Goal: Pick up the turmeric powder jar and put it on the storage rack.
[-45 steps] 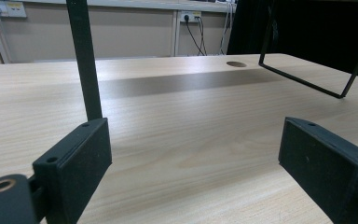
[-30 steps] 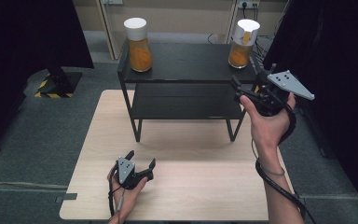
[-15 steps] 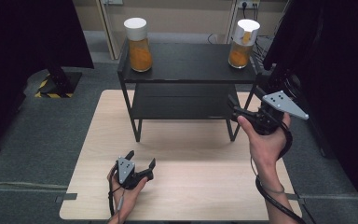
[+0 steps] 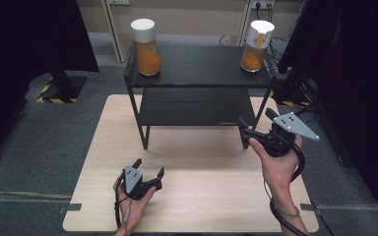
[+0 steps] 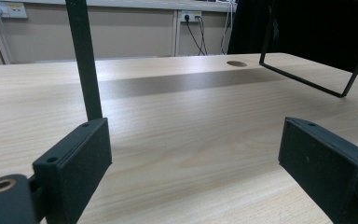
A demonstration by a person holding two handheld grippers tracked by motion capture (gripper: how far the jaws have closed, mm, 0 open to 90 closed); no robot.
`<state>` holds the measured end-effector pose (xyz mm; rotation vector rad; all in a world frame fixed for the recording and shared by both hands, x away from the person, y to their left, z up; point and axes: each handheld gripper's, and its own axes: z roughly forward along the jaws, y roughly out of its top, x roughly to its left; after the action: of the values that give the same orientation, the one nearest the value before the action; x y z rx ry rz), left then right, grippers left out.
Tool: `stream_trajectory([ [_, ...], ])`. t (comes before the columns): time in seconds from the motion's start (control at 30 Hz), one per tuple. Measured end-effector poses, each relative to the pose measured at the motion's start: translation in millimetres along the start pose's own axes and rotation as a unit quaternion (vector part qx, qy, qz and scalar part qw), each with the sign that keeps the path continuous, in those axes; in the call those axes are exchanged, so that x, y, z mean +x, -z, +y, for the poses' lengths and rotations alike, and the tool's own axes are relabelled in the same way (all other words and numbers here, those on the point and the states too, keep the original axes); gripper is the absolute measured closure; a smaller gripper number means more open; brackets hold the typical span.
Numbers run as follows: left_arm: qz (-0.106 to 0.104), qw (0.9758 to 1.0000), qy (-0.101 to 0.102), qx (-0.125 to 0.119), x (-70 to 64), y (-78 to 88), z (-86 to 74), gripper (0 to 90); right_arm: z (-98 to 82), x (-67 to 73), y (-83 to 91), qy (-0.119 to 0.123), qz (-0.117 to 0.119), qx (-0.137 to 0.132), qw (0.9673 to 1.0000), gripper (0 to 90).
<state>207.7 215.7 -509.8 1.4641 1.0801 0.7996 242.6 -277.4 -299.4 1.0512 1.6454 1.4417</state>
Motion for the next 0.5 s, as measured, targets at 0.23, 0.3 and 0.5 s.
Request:
stream_trajectory([
  [0.23, 0.0, 1.0, 0.0, 0.0, 0.0, -0.1, -0.1, 8.8, -12.2, -0.1, 1.8, 0.0, 0.005, 0.015, 0.9999, 7.2],
  [0.3, 0.0, 1.0, -0.001, 0.0, -0.2, -0.1, 0.1, 8.8, -19.4, -0.5, 2.5, -0.008, 0.014, 0.024, 0.9996, 7.2],
  [0.5, 0.0, 1.0, -0.002, 0.0, -0.4, 0.0, -0.1, 8.8, -34.3, 2.7, 4.7, -0.008, 0.018, 0.035, 0.9992, 7.2],
])
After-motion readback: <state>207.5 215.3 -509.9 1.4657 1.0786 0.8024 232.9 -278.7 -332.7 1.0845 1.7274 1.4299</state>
